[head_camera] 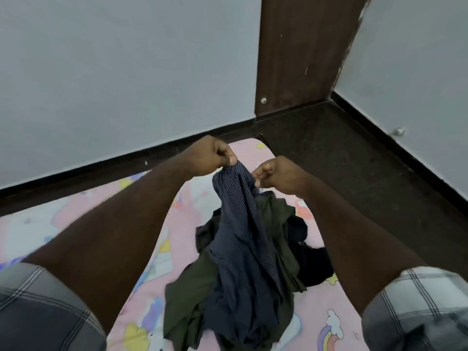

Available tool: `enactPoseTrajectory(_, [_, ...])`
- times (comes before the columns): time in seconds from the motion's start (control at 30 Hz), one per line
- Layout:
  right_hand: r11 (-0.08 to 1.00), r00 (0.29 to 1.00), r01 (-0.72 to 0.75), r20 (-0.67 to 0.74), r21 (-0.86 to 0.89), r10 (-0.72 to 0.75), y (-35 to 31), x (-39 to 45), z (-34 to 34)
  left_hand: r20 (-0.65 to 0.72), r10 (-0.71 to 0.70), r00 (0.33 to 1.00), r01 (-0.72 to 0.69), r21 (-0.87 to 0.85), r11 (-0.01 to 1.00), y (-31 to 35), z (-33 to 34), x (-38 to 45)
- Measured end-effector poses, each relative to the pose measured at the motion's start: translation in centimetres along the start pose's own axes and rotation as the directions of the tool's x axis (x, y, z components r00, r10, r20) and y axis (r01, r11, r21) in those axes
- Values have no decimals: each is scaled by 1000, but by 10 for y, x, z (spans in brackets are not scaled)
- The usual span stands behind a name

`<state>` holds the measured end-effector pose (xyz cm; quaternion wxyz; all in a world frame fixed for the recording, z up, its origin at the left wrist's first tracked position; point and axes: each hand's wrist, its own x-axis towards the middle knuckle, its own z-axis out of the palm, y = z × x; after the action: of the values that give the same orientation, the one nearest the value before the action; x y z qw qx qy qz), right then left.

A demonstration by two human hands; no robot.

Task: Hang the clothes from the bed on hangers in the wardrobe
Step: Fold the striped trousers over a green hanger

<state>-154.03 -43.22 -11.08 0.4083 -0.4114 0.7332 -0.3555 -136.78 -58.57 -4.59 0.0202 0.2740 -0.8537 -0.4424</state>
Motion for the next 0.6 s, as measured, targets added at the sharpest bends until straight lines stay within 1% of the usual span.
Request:
enactPoseTrajectory(0.17, [989, 989, 143, -48, 30, -141, -93, -34, 54, -122, -35, 992, 26, -74, 997, -10, -72, -104])
enactPoseTrajectory(0.23, [980, 981, 191, -32, 59, -189, -126, -49, 69, -162, -40, 986, 18, -133, 991, -15, -94, -142])
enactPoseTrajectory(0.37, [960, 964, 261, 29, 101, -265, -216, -93, 127, -294, -31, 955, -29, -200, 979, -23, -155, -246])
enactPoseTrajectory(0.43, [956, 958, 273, 64, 104, -280, -252, -111, 156, -347, 8, 938, -76, -184, 980, -24, -186, -291])
enactPoseTrajectory(0.5, [959, 961, 257, 78, 118, -267, -276, -126, 184, -381, 23, 924, -110, -208, 972, -24, -212, -335])
enactPoseTrajectory(0.6, [953, 970, 244, -26, 180, -243, -296, -143, 221, -426, 68, 902, -174, -215, 961, -19, -242, -393])
